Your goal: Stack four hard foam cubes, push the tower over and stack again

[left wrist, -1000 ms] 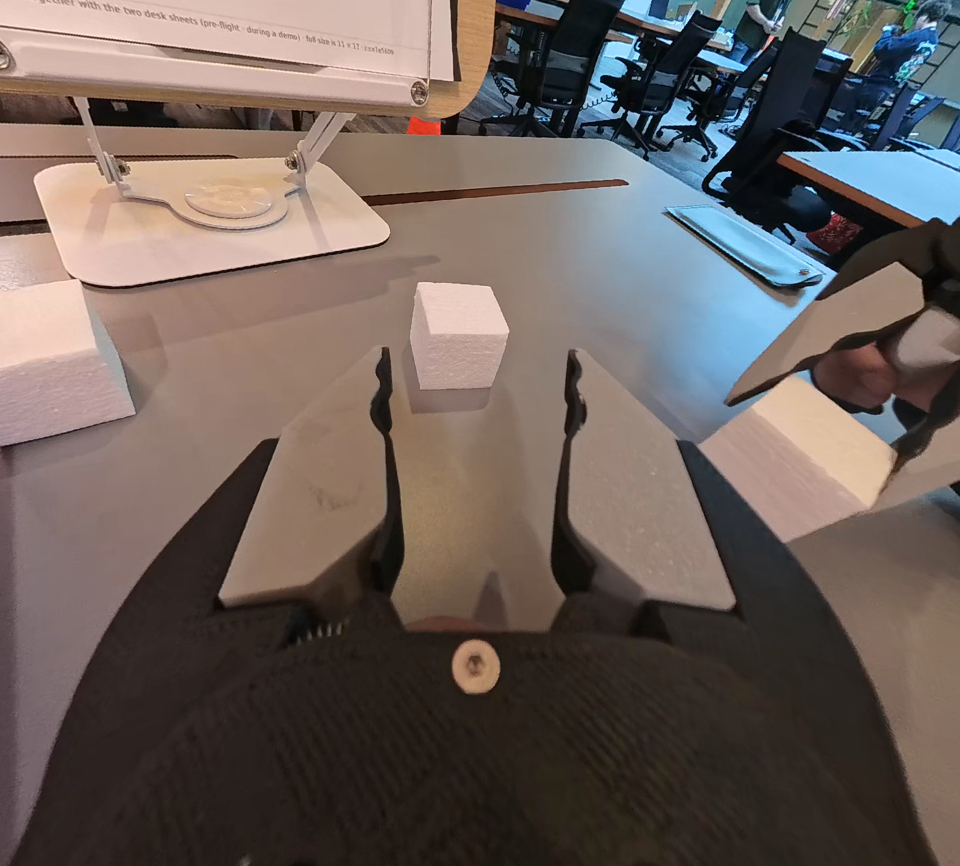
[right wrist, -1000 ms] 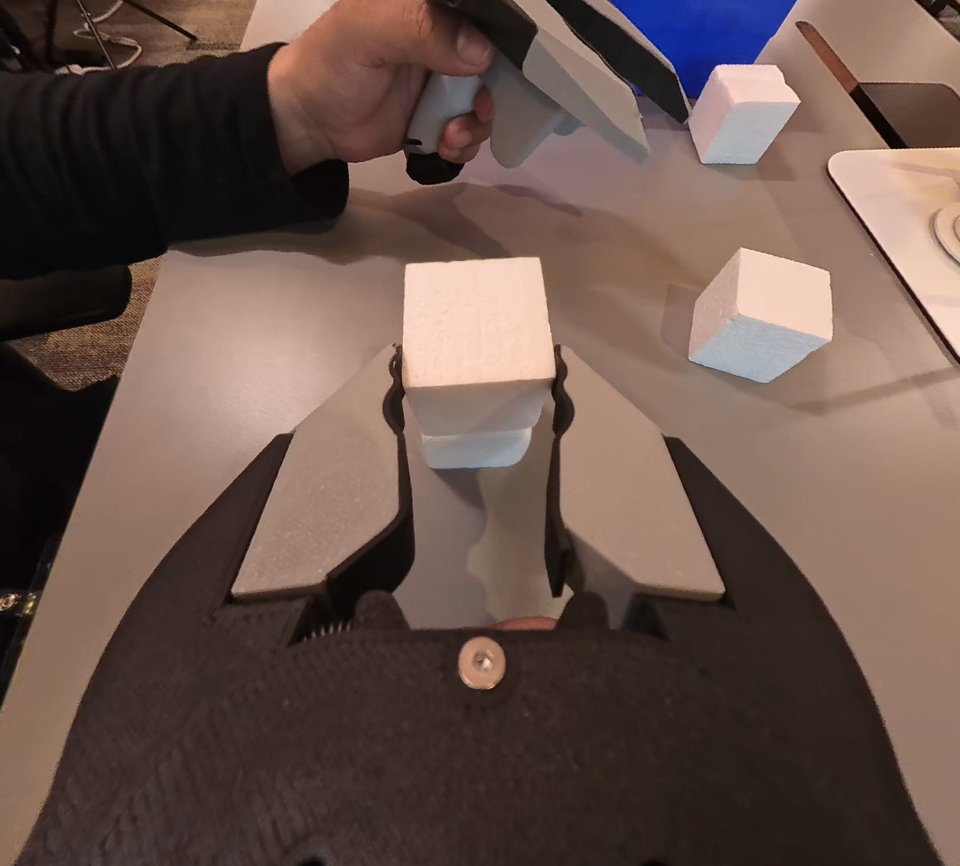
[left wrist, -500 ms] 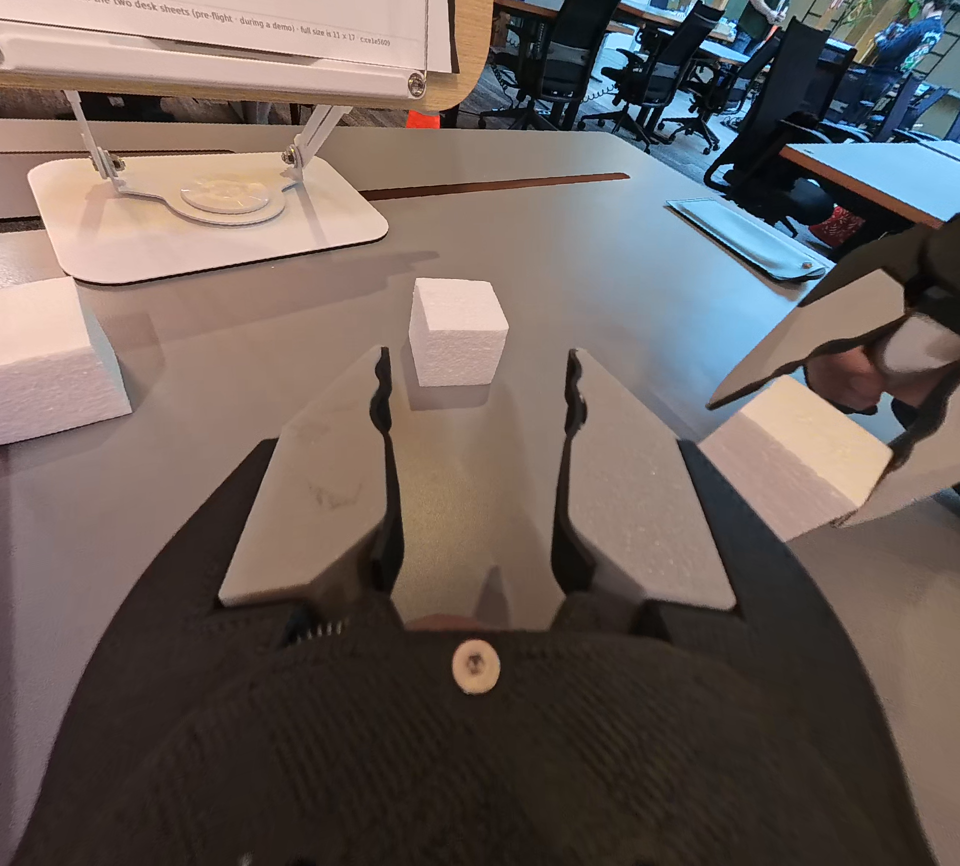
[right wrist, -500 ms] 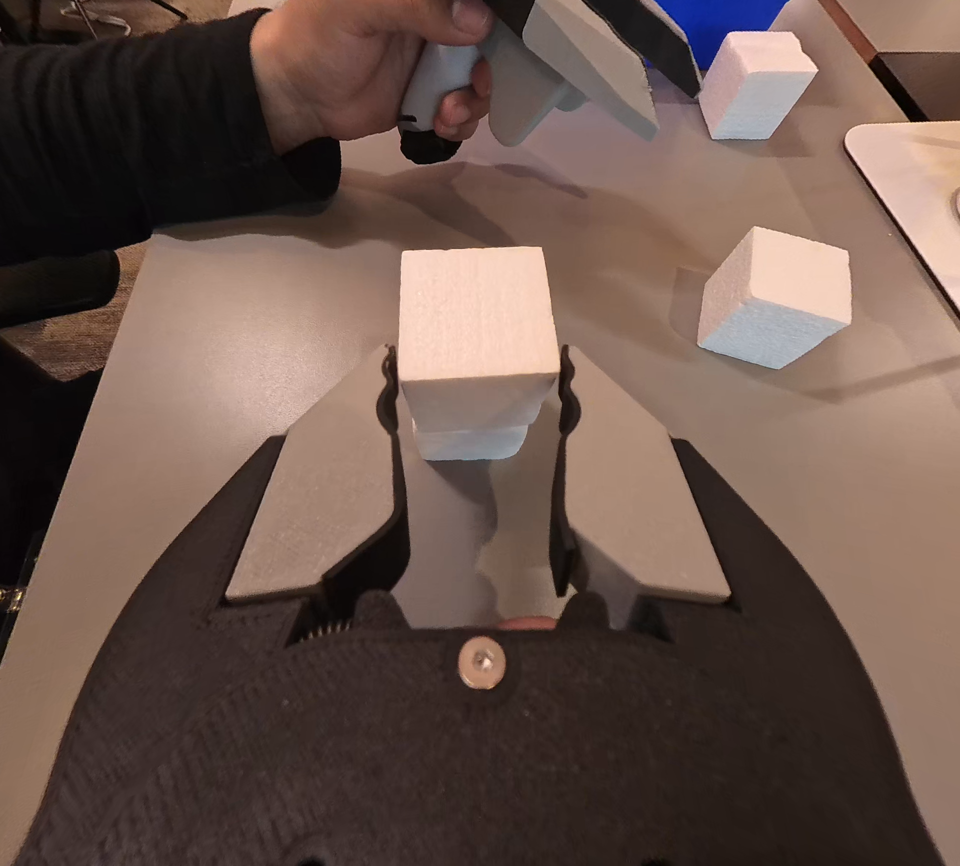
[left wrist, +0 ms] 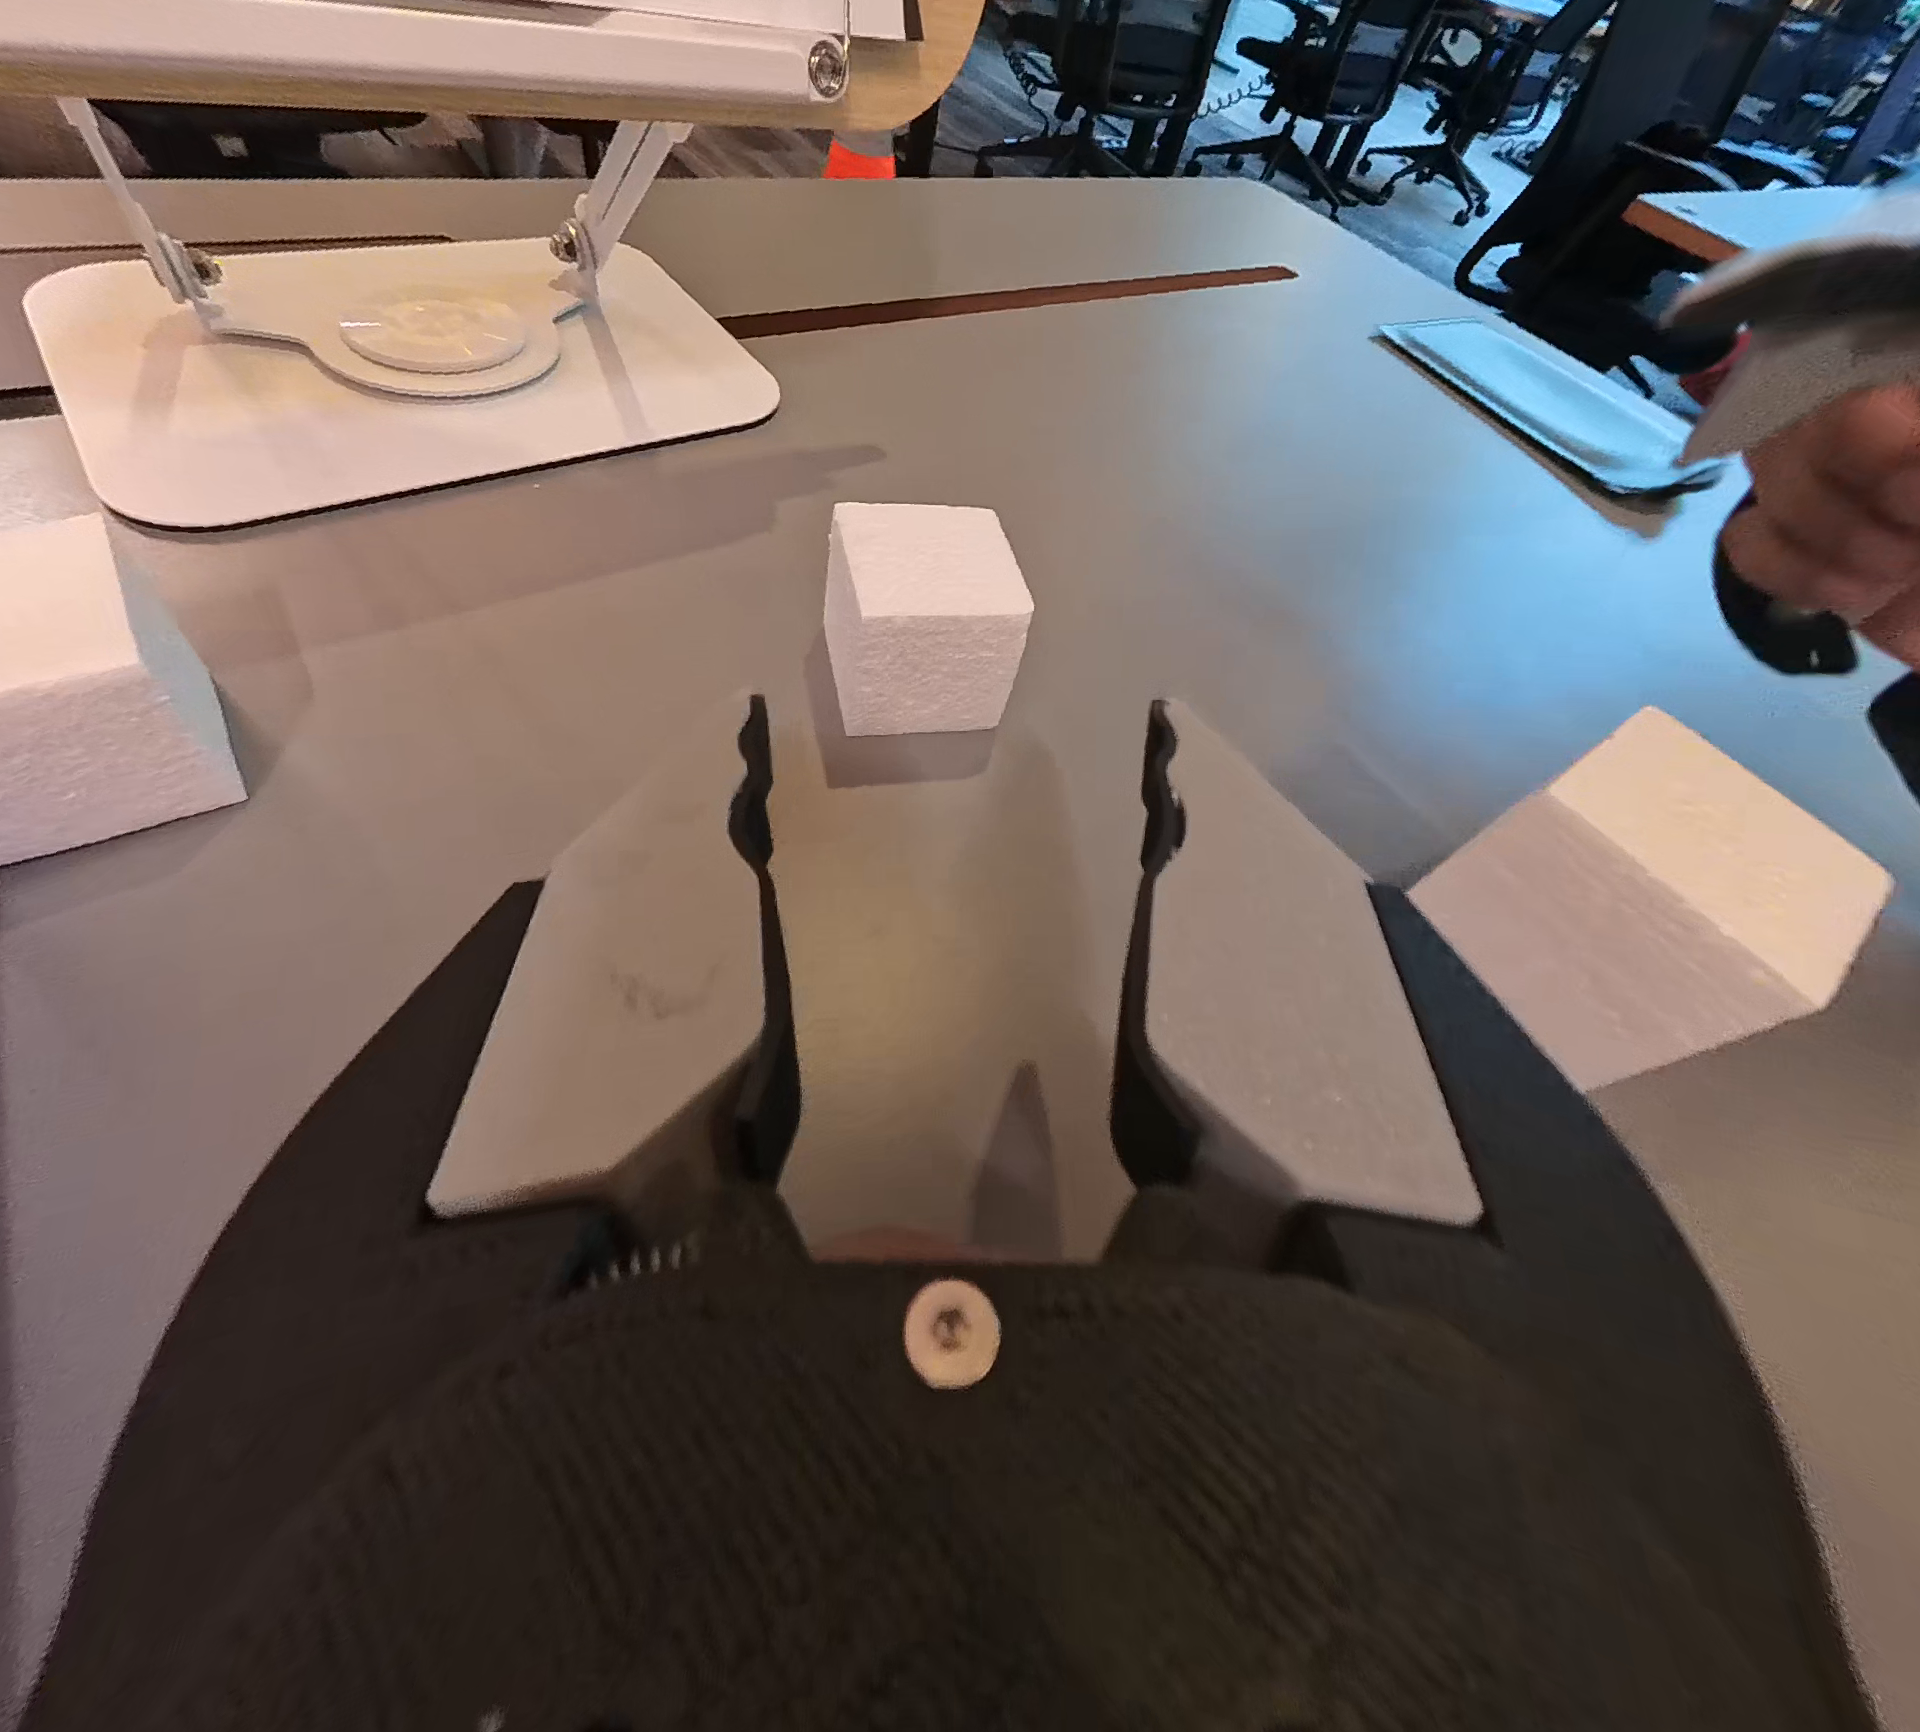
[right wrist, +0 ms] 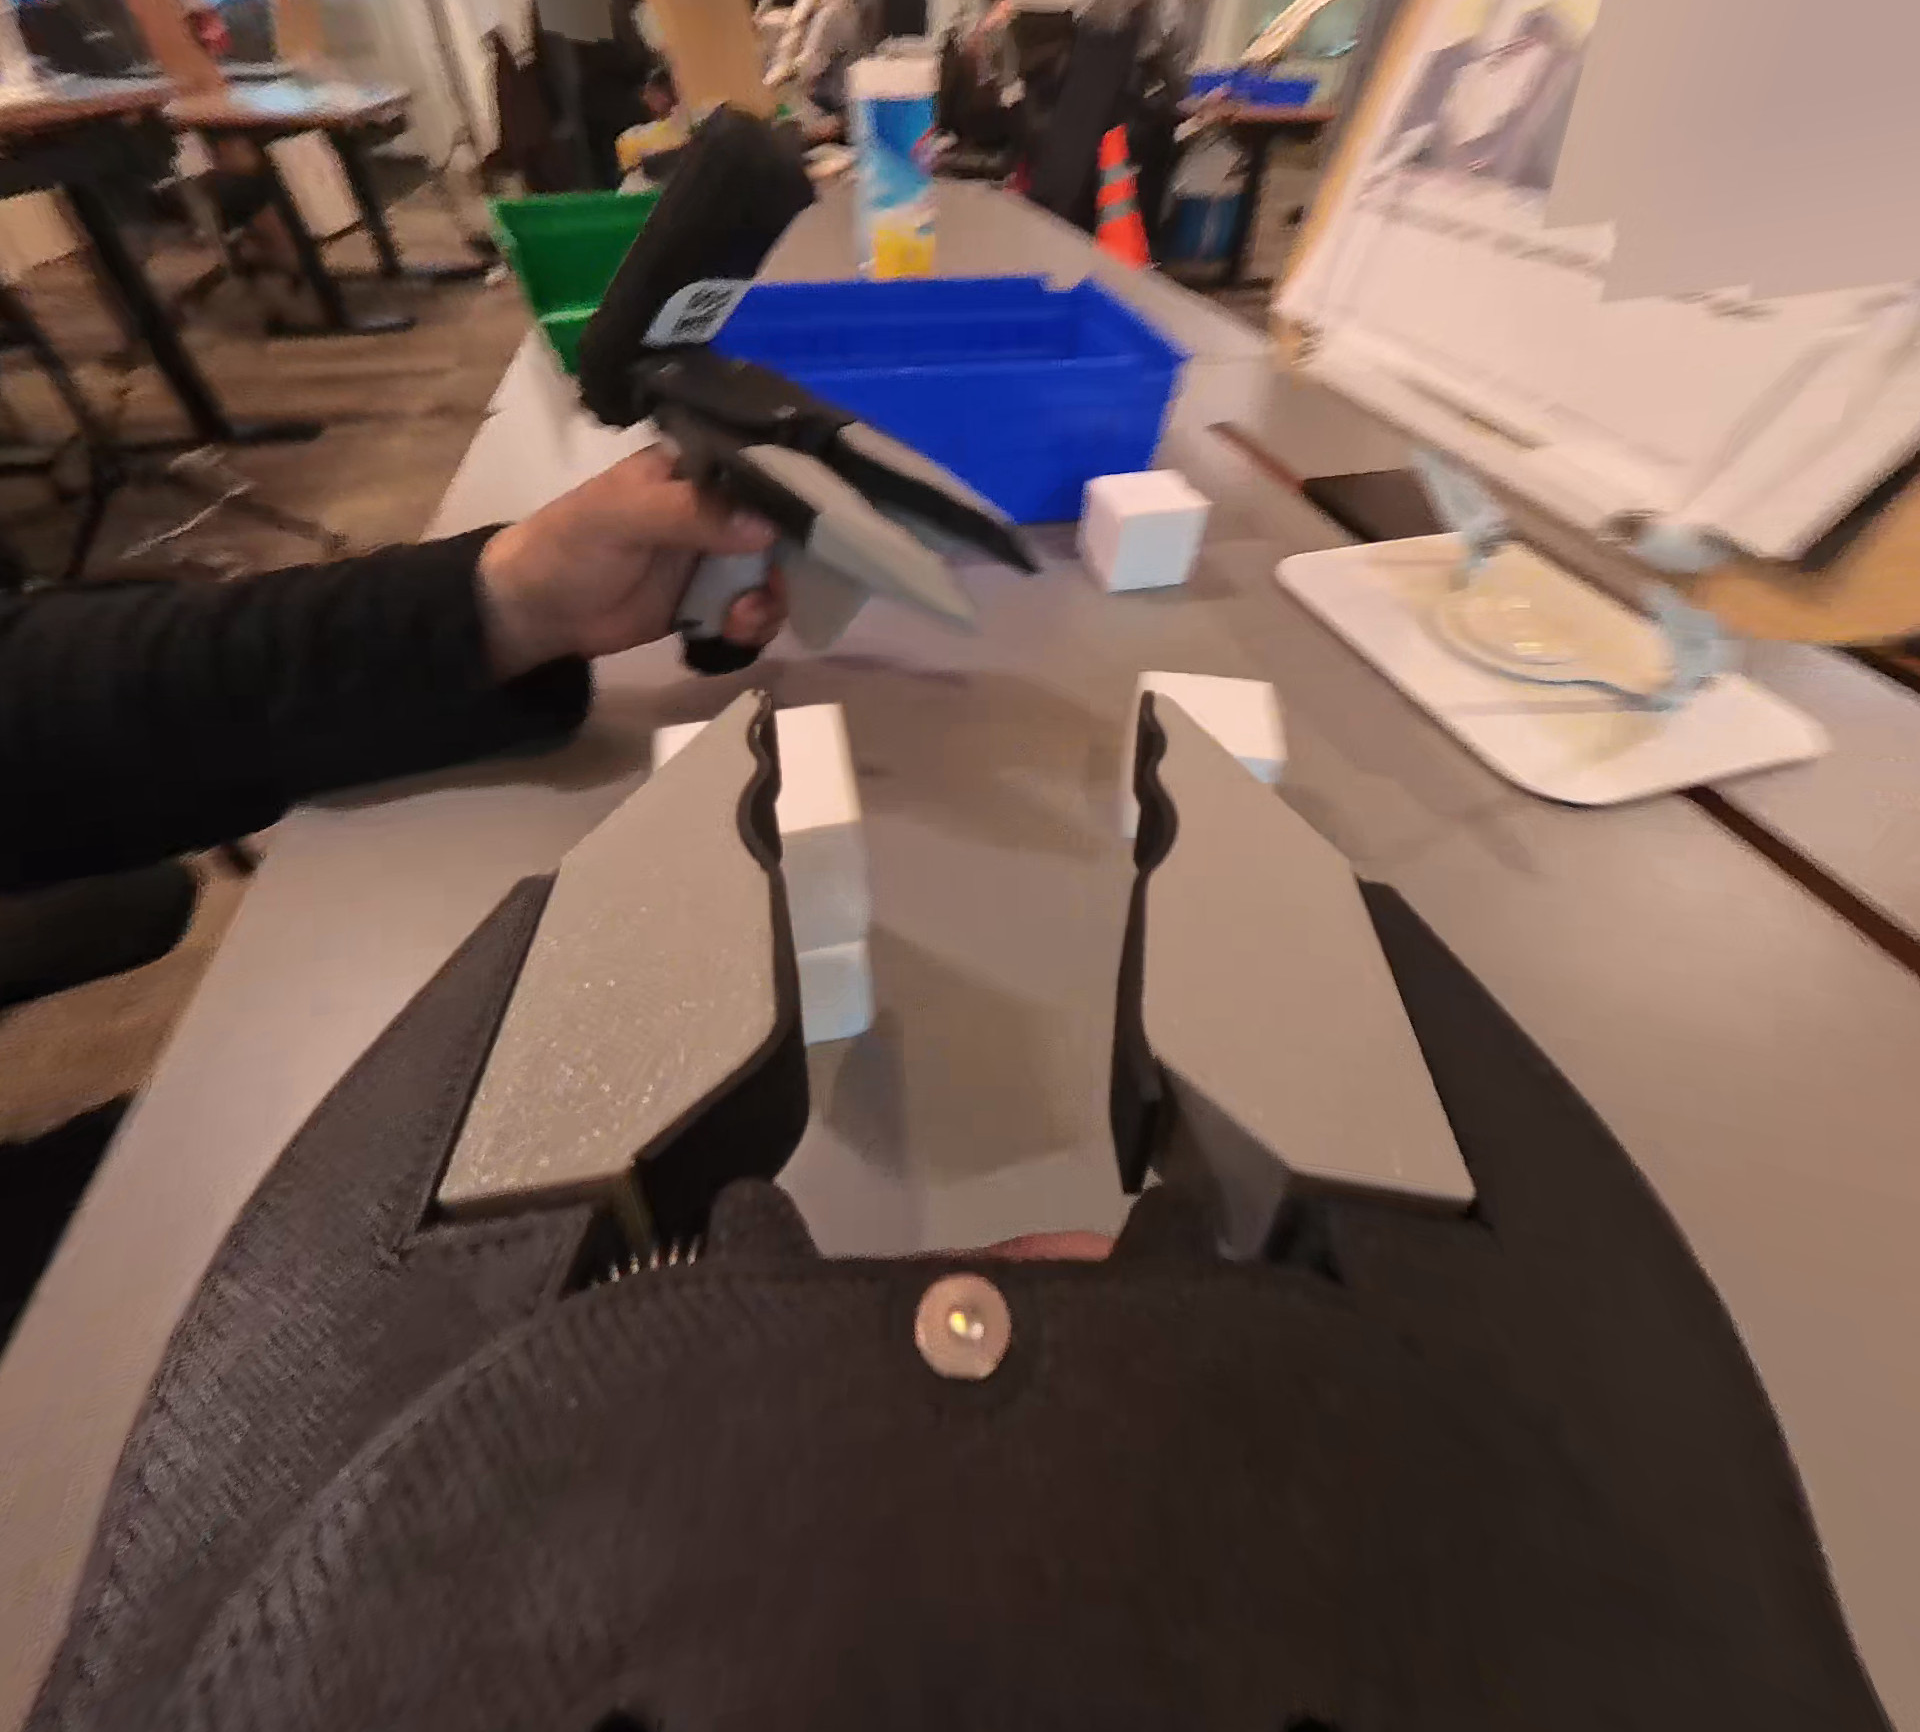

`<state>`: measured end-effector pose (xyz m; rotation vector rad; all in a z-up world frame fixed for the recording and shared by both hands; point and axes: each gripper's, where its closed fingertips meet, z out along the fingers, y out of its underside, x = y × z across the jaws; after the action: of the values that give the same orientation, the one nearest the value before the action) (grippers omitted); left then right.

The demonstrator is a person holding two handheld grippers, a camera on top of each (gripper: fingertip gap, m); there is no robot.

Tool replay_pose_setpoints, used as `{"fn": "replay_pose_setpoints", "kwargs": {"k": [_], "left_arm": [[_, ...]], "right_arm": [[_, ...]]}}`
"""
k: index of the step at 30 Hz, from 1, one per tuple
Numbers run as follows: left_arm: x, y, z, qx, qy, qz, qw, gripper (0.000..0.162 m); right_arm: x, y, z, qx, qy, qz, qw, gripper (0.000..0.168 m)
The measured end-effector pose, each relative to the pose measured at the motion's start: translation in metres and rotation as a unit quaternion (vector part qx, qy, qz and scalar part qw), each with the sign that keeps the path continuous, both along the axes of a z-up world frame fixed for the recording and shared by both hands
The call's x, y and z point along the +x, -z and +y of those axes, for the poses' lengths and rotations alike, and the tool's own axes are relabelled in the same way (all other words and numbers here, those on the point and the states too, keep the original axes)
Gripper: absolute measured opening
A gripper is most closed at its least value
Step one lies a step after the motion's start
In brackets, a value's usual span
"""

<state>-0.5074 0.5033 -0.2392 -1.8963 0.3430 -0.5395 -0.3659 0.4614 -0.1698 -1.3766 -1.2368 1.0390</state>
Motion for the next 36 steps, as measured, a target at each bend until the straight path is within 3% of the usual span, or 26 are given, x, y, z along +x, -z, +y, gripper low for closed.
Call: {"fn": "replay_pose_setpoints", "kwargs": {"k": [5, 13, 18, 24, 30, 31, 33, 36], "left_arm": [[0.002, 0.009, 0.002, -0.013, 0.0, 0.018, 1.0, 0.075], [0.006, 0.037, 0.011, -0.043, -0.032, 0.092, 0.994, 0.076], [0.002, 0.047, 0.019, -0.052, -0.066, 0.131, 0.988, 0.078], [0.017, 0.044, 0.044, -0.059, -0.06, 0.091, 0.992, 0.078], [0.028, 0.052, 0.071, -0.062, -0.058, 0.153, 0.984, 0.078], [0.03, 0.054, 0.075, -0.067, -0.055, 0.158, 0.984, 0.077], [0.034, 0.058, 0.079, -0.075, -0.042, 0.165, 0.983, 0.057], [0.04, 0.06, 0.078, -0.078, -0.01, 0.168, 0.983, 0.056]], "right_arm": [[0.047, 0.004, 0.063, -0.013, 0.126, 0.042, 0.991, 0.067], [0.092, 0.074, 0.121, -0.04, 0.23, -0.046, 0.971, 0.069], [0.09, 0.081, 0.121, -0.028, 0.234, -0.065, 0.97, 0.069], [0.08, 0.087, 0.117, 0.039, 0.232, -0.122, 0.964, 0.069], [0.076, 0.09, 0.115, 0.043, 0.226, -0.13, 0.964, 0.069], [0.076, 0.09, 0.115, 0.044, 0.227, -0.131, 0.964, 0.069], [0.076, 0.089, 0.116, 0.044, 0.229, -0.13, 0.964, 0.068], [0.076, 0.09, 0.117, 0.035, 0.227, -0.126, 0.965, 0.067]]}}
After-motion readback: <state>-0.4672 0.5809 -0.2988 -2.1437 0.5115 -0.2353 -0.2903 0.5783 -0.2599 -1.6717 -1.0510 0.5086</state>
